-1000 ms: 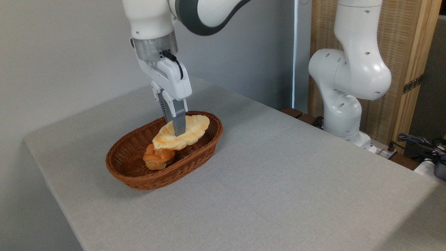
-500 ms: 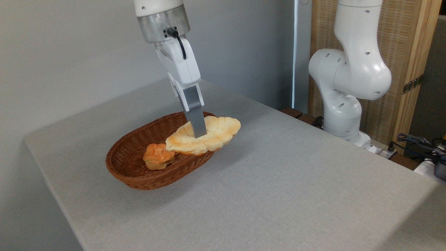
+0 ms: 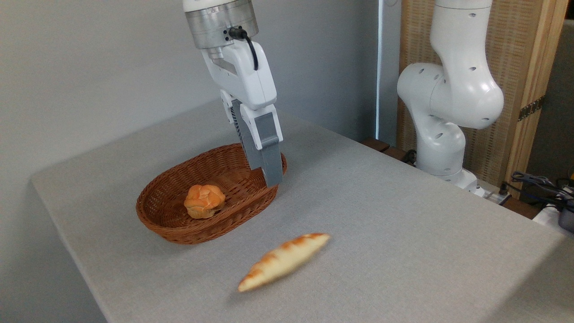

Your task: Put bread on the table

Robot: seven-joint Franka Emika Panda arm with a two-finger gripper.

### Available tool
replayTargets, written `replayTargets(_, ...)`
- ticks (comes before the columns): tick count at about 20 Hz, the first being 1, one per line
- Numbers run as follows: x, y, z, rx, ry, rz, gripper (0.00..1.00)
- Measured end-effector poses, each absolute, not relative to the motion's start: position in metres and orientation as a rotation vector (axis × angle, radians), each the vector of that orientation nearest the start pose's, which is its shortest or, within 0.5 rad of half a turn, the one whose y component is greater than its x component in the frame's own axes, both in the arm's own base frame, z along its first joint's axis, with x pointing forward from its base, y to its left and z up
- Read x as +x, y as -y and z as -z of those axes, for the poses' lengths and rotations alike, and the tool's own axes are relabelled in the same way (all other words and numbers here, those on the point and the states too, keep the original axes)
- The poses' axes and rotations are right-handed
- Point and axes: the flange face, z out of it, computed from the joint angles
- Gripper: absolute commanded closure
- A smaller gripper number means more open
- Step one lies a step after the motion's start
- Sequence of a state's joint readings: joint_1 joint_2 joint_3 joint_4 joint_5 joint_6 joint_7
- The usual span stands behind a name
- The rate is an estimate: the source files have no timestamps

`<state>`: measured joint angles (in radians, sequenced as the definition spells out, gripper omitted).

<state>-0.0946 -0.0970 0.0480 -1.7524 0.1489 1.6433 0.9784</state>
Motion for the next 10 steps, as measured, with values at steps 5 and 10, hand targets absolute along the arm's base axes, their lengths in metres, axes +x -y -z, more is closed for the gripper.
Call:
replayTargets(5, 0.5286, 0.0020, -0.6013, -2.639, -1.479, -0.098, 0.00)
replayTargets(10, 0.5289, 0.0092, -0.6035, -2.692, -1.495, -0.047, 0.00)
